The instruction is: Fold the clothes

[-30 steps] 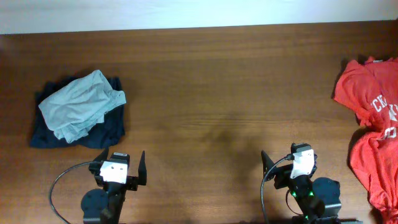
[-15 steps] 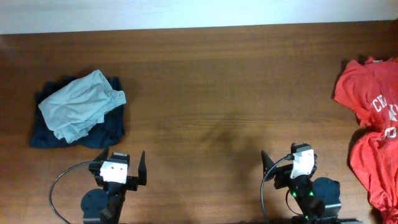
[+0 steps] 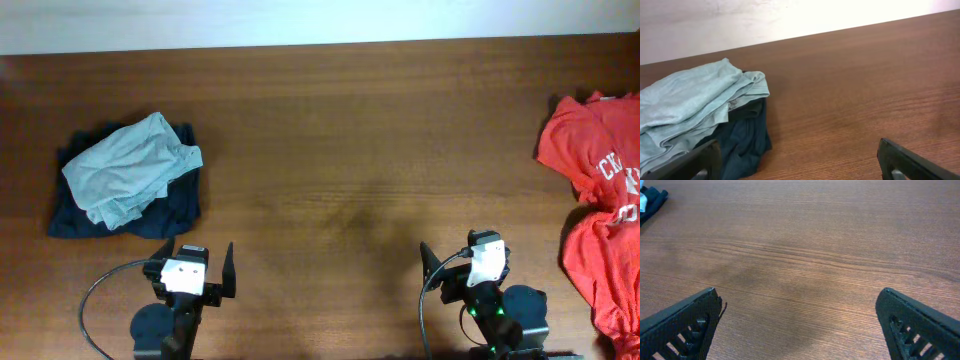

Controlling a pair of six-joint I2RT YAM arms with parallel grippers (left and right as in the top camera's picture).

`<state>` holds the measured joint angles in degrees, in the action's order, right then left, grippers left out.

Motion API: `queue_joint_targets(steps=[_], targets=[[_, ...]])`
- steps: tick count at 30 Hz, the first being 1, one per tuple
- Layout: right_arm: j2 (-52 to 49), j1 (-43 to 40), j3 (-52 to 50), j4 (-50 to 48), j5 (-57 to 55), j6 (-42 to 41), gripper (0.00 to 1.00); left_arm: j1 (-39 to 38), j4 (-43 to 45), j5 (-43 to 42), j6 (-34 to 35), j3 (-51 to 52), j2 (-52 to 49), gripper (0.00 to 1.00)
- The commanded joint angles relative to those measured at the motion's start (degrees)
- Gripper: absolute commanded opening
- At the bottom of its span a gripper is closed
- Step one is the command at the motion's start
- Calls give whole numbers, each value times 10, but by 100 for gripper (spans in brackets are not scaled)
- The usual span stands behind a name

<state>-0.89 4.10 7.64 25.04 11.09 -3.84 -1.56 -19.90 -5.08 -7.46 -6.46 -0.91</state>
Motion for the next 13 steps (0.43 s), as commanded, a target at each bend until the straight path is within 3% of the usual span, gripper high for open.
queue_joint_targets(steps=[1,13], targets=[[5,-4,-3,0,5,4,98,-3,1,4,7,3,-1,99],[5,-4,-3,0,5,4,99,-3,1,4,7,4,-1,99]])
